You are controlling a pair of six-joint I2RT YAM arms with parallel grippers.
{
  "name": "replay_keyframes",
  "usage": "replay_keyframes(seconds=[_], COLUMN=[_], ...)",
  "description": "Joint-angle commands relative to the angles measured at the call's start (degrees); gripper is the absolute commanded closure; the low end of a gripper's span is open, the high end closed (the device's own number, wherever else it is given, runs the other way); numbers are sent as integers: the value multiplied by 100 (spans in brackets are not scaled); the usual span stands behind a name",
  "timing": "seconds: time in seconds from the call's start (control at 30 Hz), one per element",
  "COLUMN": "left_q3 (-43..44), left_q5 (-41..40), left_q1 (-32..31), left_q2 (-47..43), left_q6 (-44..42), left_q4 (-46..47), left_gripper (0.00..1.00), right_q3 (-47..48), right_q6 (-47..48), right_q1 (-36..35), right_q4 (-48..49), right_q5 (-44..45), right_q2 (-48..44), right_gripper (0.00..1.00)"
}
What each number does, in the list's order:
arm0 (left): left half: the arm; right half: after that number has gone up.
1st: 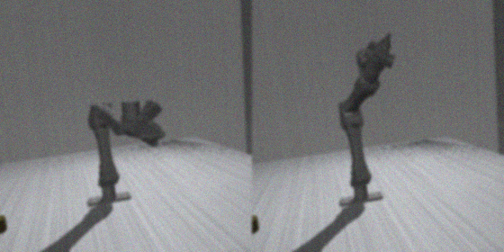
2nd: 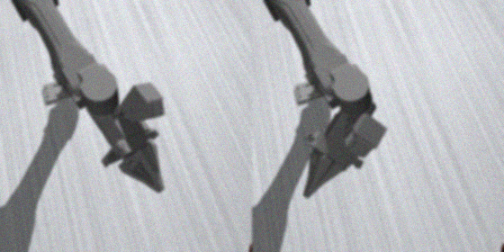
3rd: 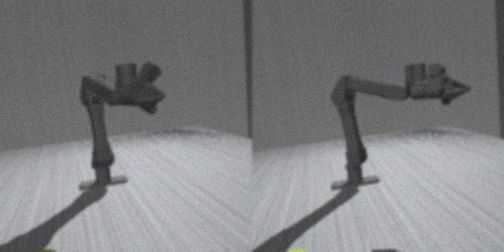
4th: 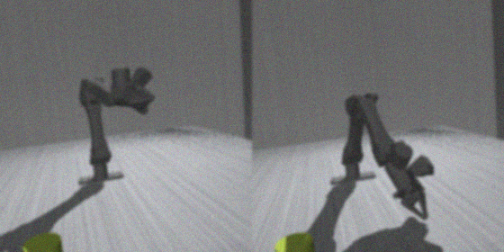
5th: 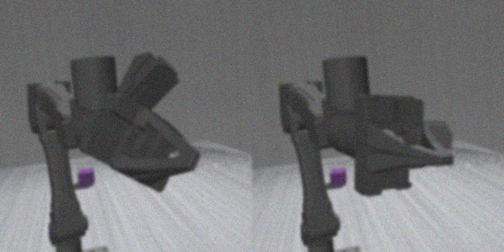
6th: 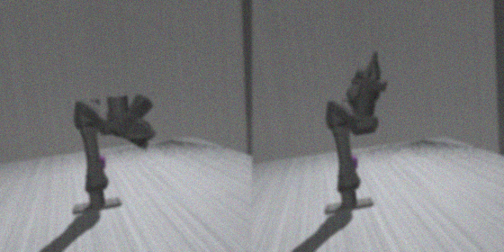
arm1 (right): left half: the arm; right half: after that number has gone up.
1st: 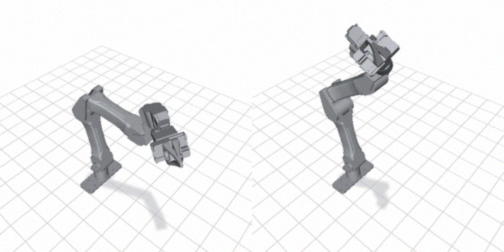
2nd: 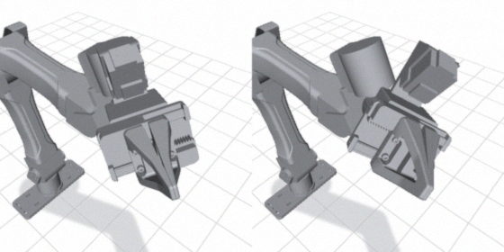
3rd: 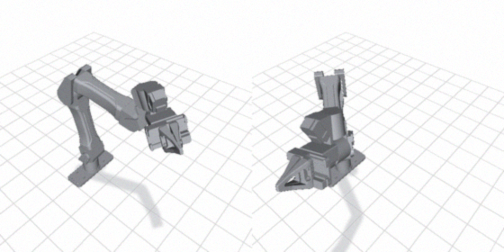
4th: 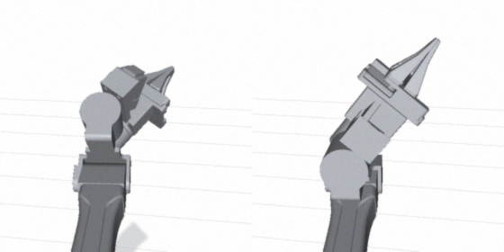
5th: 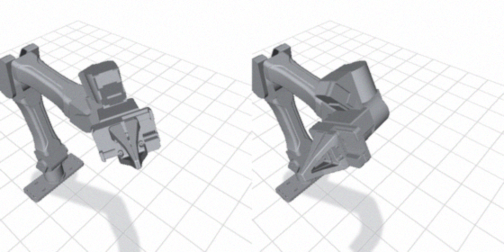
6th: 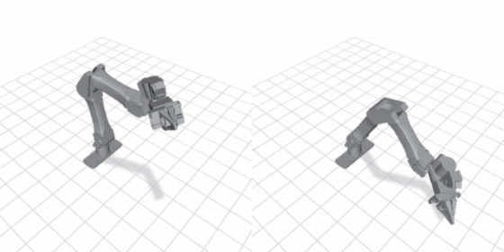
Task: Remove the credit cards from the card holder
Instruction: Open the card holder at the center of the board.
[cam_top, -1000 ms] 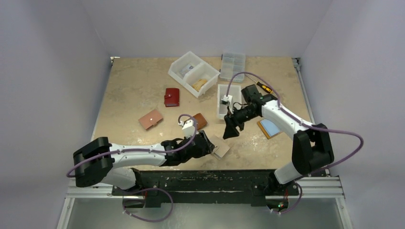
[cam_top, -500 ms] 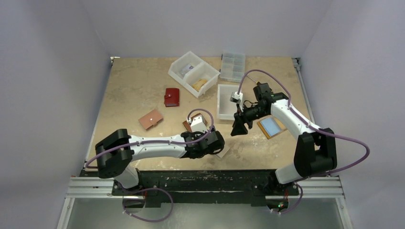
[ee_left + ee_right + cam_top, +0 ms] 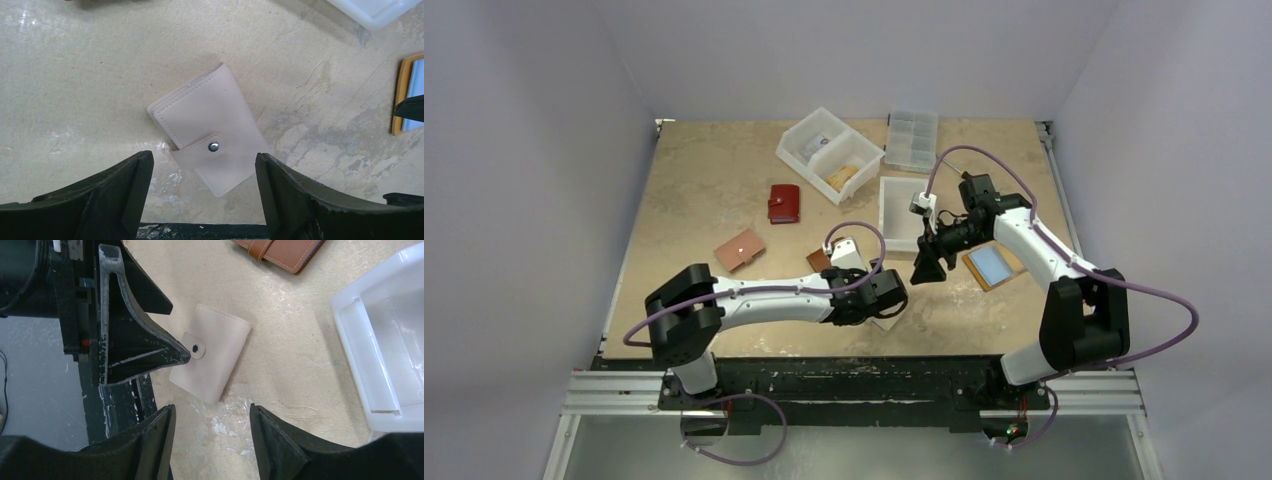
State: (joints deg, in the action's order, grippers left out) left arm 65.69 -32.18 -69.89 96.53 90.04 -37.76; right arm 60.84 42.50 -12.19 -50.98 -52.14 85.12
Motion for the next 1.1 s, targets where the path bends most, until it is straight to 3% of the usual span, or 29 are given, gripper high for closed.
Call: replay_keyframes(seconds=[0.0,0.63,1.07], left_q3=[484,955,686], left_q5=[-7,159,367], left_q1=[-16,131,133], left_q2=[243,1024,960], left_q6=[95,12,164], left_q4=[-221,-218,-425], left_gripper=[21,29,44], right_q3=[42,68,86], right_q6=[161,276,295], right_q1=[80,175,175], right_q4=[-134,-272,-290], right_q5=[-143,-235,-235], right_q2=[-144,-123,-79], right_gripper=[37,36,36])
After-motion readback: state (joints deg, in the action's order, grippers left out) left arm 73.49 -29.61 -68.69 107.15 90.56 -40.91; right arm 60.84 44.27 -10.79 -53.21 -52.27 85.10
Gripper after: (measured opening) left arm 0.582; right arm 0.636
